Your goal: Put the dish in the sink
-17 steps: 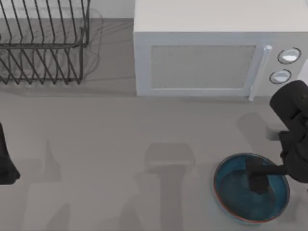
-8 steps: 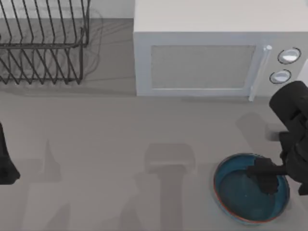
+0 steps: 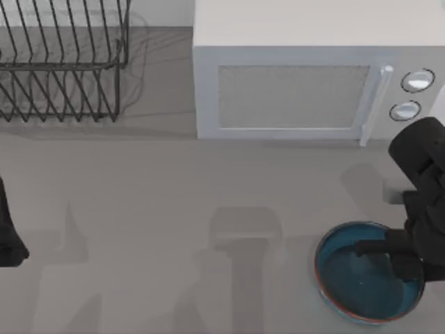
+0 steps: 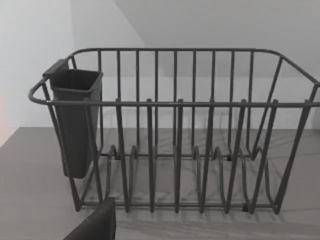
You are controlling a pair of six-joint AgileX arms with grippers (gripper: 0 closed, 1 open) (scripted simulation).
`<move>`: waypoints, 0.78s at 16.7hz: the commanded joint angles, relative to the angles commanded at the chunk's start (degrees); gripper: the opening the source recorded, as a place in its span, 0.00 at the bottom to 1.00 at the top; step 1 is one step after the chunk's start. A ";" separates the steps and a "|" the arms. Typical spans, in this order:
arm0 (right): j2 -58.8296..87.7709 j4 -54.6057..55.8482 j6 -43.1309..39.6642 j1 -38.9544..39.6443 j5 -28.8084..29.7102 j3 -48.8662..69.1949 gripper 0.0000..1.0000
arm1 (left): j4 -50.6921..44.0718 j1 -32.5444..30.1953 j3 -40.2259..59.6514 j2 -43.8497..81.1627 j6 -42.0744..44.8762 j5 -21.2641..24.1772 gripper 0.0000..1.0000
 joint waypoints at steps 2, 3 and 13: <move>0.00 0.00 0.00 0.00 0.00 0.00 0.00 | 0.00 0.00 0.00 0.00 0.00 0.00 1.00; 0.00 0.00 0.00 0.00 0.00 0.00 0.00 | 0.00 0.00 0.00 0.00 0.00 0.00 1.00; -1.79 -9.96 0.27 -0.11 0.04 8.62 0.00 | 0.00 0.00 0.00 0.00 0.00 0.00 1.00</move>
